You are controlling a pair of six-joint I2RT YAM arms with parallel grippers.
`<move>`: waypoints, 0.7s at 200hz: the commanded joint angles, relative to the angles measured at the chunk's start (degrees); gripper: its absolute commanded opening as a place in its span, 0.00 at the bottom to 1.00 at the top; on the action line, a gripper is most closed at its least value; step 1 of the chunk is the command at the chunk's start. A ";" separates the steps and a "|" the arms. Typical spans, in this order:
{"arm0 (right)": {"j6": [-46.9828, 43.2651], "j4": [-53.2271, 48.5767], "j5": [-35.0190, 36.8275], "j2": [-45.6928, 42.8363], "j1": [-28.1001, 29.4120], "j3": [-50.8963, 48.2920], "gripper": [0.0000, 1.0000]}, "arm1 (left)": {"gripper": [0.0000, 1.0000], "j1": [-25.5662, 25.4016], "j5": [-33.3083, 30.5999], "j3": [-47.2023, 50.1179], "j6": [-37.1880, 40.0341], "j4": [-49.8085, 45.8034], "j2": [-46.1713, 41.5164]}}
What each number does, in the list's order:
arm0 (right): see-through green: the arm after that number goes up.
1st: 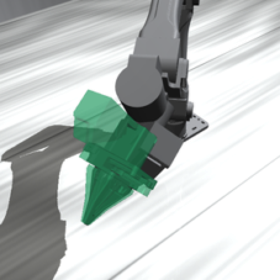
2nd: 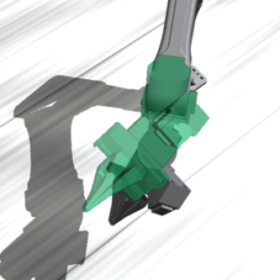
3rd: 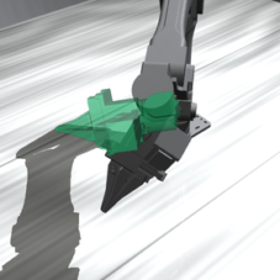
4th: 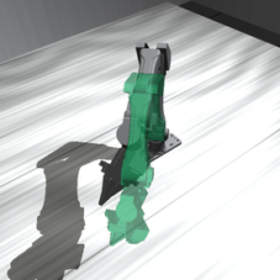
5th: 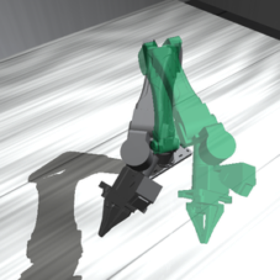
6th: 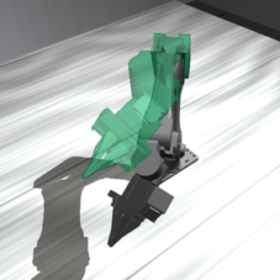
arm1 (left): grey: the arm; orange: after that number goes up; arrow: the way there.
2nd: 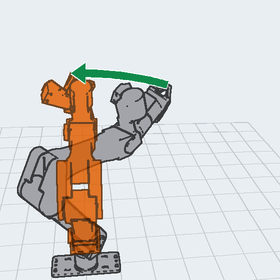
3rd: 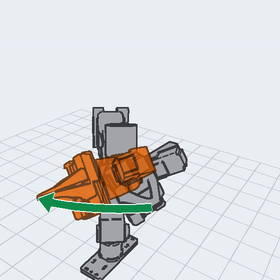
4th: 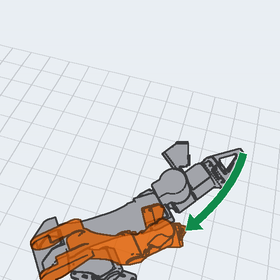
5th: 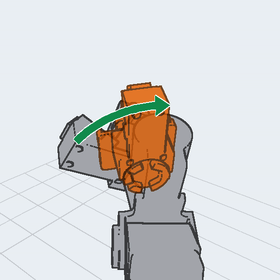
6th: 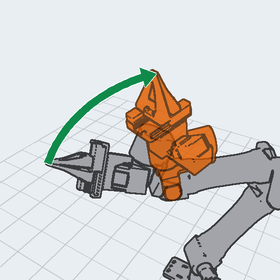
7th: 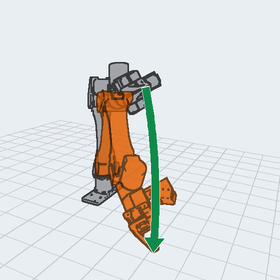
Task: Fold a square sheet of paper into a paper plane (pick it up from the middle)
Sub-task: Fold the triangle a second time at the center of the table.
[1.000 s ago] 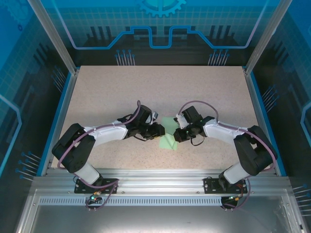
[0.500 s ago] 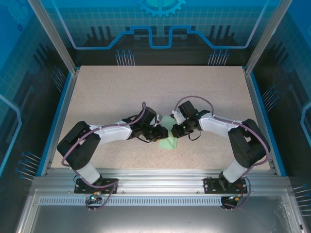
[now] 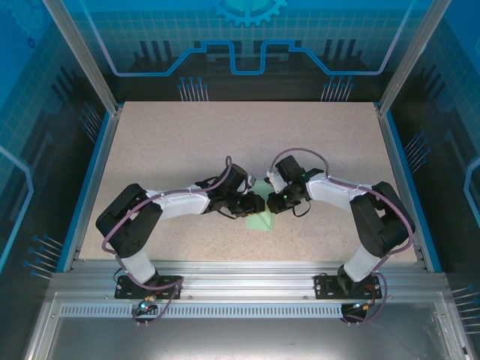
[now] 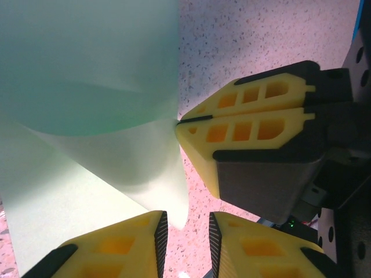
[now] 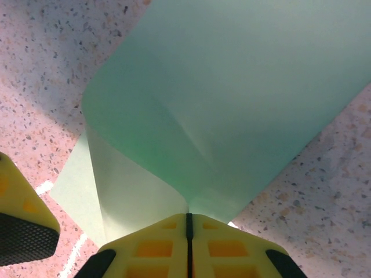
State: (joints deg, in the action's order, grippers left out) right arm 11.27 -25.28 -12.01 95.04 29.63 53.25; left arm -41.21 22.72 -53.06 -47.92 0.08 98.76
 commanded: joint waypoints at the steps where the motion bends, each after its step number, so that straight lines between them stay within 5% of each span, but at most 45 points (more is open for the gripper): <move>1: -1.41 -1.00 0.32 1.36 -1.10 1.01 0.08 | 0.29 -0.86 -0.40 -1.95 0.31 0.56 1.47; 140: -1.67 0.57 -1.97 2.69 -3.00 0.62 0.09 | 0.25 -0.91 -1.36 -4.58 0.06 0.58 6.39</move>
State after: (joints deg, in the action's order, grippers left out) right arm 10.81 -24.99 -12.36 96.77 27.64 53.25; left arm -41.76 22.26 -56.12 -47.94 0.47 104.12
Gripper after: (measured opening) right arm 0.090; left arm 0.256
